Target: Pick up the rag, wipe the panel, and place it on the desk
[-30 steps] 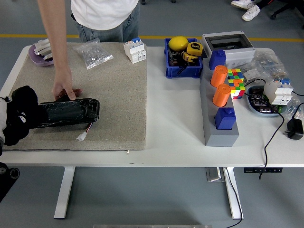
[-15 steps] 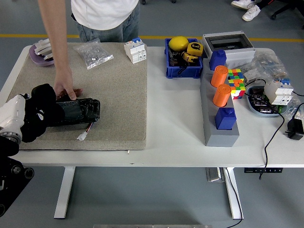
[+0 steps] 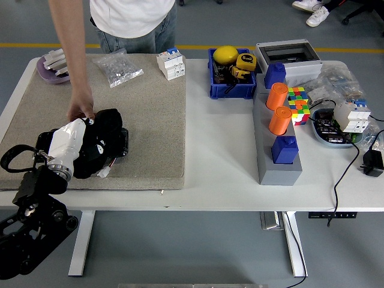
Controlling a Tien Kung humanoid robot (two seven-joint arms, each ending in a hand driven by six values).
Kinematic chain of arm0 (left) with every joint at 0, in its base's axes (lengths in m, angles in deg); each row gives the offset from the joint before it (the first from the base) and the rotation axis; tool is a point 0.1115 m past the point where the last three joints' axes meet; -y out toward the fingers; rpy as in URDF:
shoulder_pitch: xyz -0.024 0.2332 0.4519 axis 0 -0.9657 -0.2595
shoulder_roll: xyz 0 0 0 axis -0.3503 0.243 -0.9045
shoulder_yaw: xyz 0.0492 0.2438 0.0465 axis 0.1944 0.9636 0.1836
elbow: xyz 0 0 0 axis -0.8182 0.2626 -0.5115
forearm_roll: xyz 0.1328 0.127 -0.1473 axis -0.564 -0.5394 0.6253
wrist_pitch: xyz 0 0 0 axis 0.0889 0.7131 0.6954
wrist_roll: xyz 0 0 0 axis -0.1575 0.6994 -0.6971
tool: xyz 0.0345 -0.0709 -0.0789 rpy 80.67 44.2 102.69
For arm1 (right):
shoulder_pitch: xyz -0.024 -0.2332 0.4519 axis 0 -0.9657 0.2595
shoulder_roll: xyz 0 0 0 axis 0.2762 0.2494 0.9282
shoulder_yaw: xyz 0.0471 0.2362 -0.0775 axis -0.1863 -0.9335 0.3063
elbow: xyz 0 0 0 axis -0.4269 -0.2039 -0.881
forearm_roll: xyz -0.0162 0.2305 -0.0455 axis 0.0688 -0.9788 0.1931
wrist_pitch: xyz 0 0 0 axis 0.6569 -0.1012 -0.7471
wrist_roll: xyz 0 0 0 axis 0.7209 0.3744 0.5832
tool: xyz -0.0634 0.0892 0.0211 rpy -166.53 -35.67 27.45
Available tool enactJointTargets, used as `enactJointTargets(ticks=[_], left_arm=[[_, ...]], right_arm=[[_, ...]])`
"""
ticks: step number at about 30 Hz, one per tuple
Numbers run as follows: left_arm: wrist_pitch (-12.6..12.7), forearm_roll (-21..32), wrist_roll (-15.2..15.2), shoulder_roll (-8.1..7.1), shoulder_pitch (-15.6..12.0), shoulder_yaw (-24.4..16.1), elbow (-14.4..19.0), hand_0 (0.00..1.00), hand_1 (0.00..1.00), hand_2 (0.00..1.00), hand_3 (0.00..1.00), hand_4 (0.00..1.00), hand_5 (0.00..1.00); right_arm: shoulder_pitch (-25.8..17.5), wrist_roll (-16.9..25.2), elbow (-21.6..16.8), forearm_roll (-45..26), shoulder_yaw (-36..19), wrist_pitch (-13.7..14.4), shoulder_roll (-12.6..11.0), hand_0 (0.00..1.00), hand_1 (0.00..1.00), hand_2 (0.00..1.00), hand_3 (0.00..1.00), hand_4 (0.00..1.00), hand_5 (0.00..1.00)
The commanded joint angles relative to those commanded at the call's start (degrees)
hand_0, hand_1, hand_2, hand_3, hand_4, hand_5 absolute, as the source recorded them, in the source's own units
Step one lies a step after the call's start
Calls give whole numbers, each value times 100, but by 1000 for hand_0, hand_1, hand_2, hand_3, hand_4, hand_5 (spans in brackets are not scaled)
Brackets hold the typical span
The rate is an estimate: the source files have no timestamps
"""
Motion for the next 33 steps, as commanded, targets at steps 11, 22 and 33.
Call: enactJointTargets(ticks=[11, 22, 33], left_arm=[[-35, -7, 76, 99, 172, 319, 129, 236, 200, 538, 522, 321, 2], [-14, -48, 67, 41, -2, -25, -28, 235, 202, 538, 522, 321, 2], [-30, -246, 82, -199, -305, -764, -206, 235, 203, 539, 523, 328, 2]], right_arm=[[14, 1, -6, -5, 17, 4, -4, 801, 699, 708, 681, 998, 735], [1, 0, -8, 4, 3, 2, 5, 801, 699, 708, 680, 998, 734], [-18, -6, -17, 23, -26, 1, -5, 802, 699, 708, 679, 998, 734]])
